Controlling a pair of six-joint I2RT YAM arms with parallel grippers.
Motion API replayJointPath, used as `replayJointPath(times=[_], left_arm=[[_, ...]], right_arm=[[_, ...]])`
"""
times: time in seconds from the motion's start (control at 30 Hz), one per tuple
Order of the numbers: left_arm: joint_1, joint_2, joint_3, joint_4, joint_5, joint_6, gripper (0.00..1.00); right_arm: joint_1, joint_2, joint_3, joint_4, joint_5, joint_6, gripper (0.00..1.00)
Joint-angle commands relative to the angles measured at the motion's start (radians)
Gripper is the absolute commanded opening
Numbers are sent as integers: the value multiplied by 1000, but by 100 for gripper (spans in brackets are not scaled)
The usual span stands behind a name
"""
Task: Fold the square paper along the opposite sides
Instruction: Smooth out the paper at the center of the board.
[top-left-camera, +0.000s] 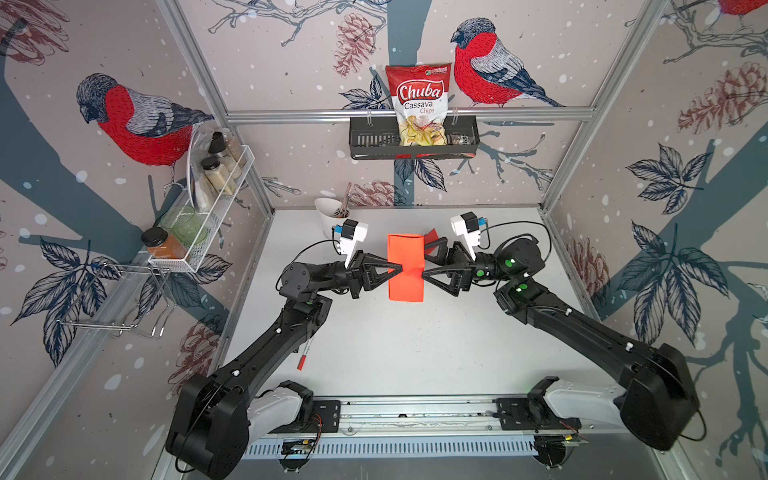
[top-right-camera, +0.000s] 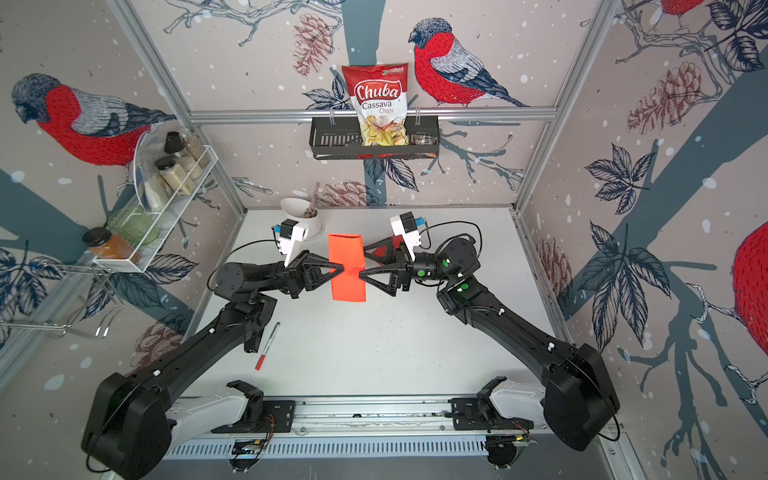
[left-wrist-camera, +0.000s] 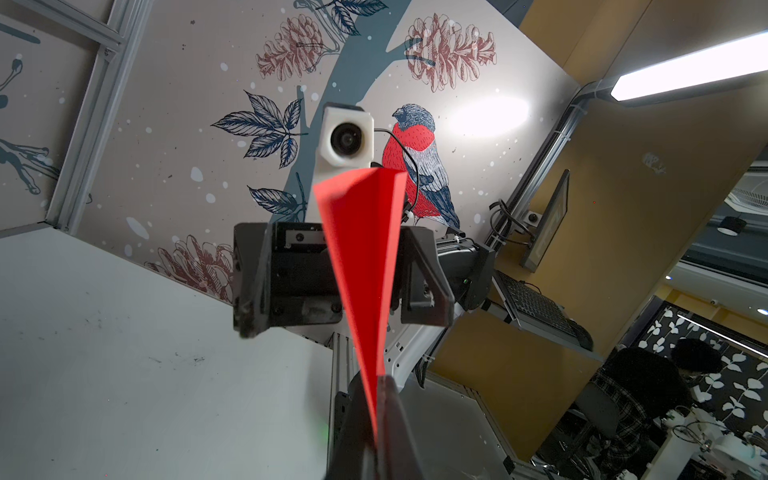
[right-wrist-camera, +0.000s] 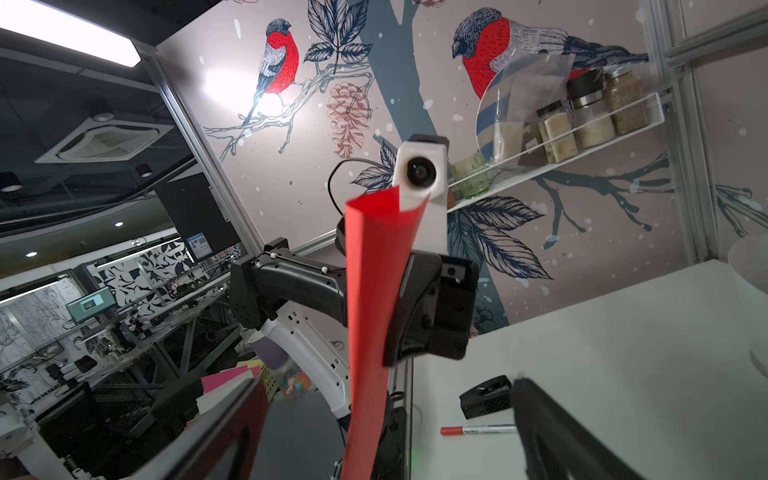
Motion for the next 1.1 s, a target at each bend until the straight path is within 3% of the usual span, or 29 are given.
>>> replayJointPath(times=[0.0, 0.1, 0.2, 0.3, 0.4, 0.47, 0.5, 0.57, 0.67, 0.73, 0.87, 0.9, 1.07], left_arm=[[-2, -10, -7, 17, 12, 22, 0], [-1, -16, -12, 1, 13, 37, 0], [-2, -23, -14, -23, 16, 56, 0], [-1, -24, -13, -45, 18, 72, 0], [2, -24, -12, -53, 20, 80, 0], [4, -23, -11, -58, 19, 83, 0], [6, -23, -11, -65, 21, 85, 0], [7, -27, -11, -81, 19, 96, 0], [9, -34, -8, -138, 14, 131, 0], [10, -40, -8, -163, 12, 148, 0], [9, -55, -8, -234, 4, 191, 0], [9, -58, -8, -250, 3, 202, 0], [10, -57, -14, -287, -4, 232, 0]], right_arm=[[-5, 38, 41, 84, 13, 78, 83], [-8, 70, 69, 134, 5, 133, 58], [-9, 86, 83, 179, -6, 175, 22], [-8, 88, 83, 199, -4, 193, 0], [-4, 82, 80, 196, -1, 194, 0], [-4, 77, 77, 198, 5, 193, 10], [-3, 77, 76, 199, 6, 192, 18], [-4, 76, 78, 199, 8, 191, 46], [-4, 77, 81, 177, 20, 169, 60], [-7, 78, 83, 151, 28, 147, 51], [-16, 87, 81, 143, 25, 150, 5], [-16, 86, 81, 145, 24, 153, 0], [-21, 71, 63, 169, 25, 163, 0]])
